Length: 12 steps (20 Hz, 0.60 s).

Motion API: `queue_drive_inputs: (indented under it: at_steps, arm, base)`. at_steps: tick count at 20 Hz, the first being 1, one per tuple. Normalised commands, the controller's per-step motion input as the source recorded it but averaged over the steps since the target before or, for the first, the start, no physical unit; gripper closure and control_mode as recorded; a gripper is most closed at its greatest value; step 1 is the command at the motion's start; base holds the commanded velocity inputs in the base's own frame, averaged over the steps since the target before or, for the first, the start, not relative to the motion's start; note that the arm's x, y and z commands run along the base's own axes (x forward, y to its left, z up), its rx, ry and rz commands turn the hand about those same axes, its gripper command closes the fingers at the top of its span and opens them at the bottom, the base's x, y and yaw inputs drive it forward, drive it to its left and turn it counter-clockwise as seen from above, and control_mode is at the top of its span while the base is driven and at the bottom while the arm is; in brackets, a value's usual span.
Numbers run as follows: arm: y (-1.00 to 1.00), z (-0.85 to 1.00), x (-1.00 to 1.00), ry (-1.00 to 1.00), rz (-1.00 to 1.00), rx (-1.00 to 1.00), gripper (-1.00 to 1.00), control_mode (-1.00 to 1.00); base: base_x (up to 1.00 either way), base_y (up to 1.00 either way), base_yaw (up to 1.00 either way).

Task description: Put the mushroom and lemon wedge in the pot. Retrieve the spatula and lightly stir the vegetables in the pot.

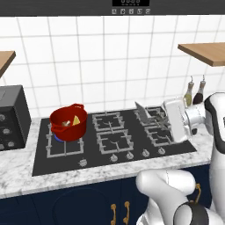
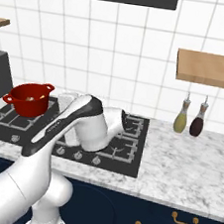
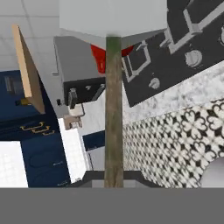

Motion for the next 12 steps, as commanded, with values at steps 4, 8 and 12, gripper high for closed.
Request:
queue_drive_inputs:
  at_steps: [4, 8, 12]
  arm:
    - [0.98, 0.36, 0.0, 0.14, -0.25, 0.27, 1.0, -1.0]
    - [0.8, 0.38, 0.0, 0.16, -0.32, 0.36, 1.0, -1.0]
    - [0.28, 0.48, 0.14, 0.52, -0.15, 0.64, 1.0, -1.0]
  base:
    - [0.0, 0.0, 0.0]
    - [0.0, 0.0, 0.0]
    - [0.0, 0.0, 0.0]
